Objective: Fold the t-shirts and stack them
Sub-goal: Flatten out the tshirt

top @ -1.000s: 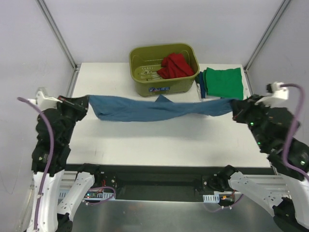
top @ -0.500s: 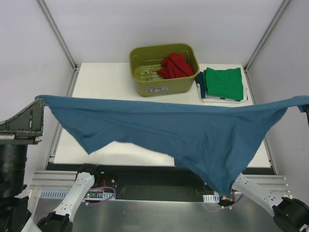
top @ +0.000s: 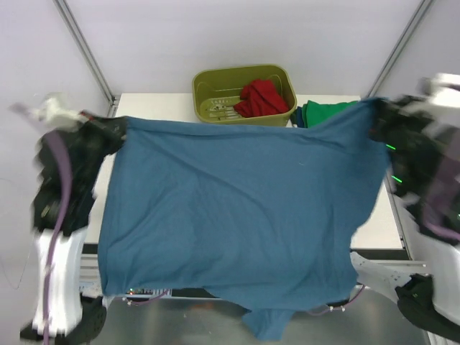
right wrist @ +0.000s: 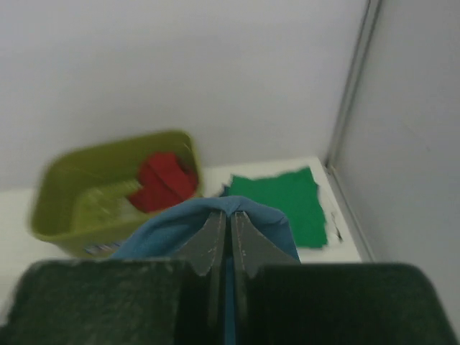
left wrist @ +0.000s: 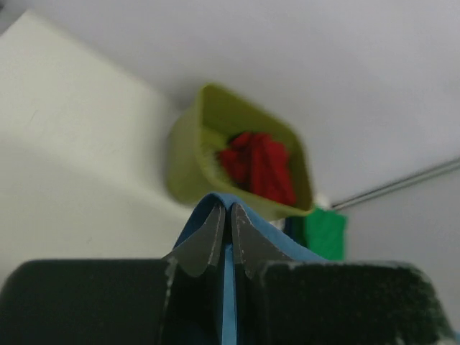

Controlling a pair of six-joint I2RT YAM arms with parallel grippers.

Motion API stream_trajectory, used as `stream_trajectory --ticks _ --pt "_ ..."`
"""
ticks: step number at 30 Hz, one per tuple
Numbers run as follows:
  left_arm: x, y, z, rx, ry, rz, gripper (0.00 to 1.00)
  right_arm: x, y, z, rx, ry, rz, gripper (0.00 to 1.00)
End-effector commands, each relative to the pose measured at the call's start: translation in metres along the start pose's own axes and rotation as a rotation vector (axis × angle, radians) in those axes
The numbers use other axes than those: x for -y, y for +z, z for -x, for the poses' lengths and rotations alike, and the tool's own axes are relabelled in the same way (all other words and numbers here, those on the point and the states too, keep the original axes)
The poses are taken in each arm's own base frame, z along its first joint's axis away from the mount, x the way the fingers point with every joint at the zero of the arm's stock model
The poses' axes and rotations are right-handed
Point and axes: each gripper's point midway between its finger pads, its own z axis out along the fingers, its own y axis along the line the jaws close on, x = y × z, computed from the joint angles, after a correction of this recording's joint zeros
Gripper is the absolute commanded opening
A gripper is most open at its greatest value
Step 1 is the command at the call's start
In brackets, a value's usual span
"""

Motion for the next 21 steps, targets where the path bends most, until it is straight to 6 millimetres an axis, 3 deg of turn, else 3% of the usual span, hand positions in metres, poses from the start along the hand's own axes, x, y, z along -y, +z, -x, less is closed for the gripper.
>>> stream_trajectory --ticks 1,2,3,4,5,6,7,9,10,12,16,21 --pt "-0.103 0.083 -0.092 -0.229 0.103 0.374 0.00 0.002 0.085 -0.116 -0.247 -0.140 -0.223 0.01" --pt "-0.136 0.099 -0.129 -0.317 0.119 0.469 0.00 0.008 0.101 -0.159 -0.342 -0.142 -0.224 0.01" --pt "-0.150 0.109 -0.144 -0.348 0.133 0.505 0.00 0.009 0.112 -0.185 -0.398 -0.126 -0.227 0.01" --pt "-0.165 0.116 -0.159 -0.379 0.147 0.541 0.00 0.006 0.129 -0.228 -0.492 -0.114 -0.232 0.01" --pt "-0.190 0.131 -0.189 -0.456 0.174 0.598 0.00 0.006 0.138 -0.258 -0.563 -0.094 -0.207 0.01" --pt "-0.203 0.136 -0.203 -0.501 0.182 0.630 0.00 0.003 0.145 -0.279 -0.610 -0.087 -0.191 0.01" --pt "-0.214 0.141 -0.215 -0.545 0.192 0.656 0.00 0.000 0.157 -0.317 -0.695 -0.102 -0.184 0.01" --pt "-0.238 0.157 -0.247 -0.649 0.197 0.719 0.00 -0.008 0.168 -0.344 -0.764 -0.101 -0.149 0.01" --pt "-0.255 0.161 -0.265 -0.708 0.192 0.758 0.00 -0.011 0.171 -0.374 -0.840 -0.115 -0.138 0.01" --pt "-0.259 0.174 -0.273 -0.733 0.179 0.756 0.00 -0.015 0.177 -0.399 -0.896 -0.123 -0.125 0.01" --pt "-0.273 0.188 -0.288 -0.773 0.190 0.774 0.00 -0.017 0.182 -0.422 -0.949 -0.132 -0.113 0.01" --pt "-0.272 0.195 -0.285 -0.769 0.195 0.759 0.00 -0.019 0.178 -0.421 -0.963 -0.123 -0.109 0.01"
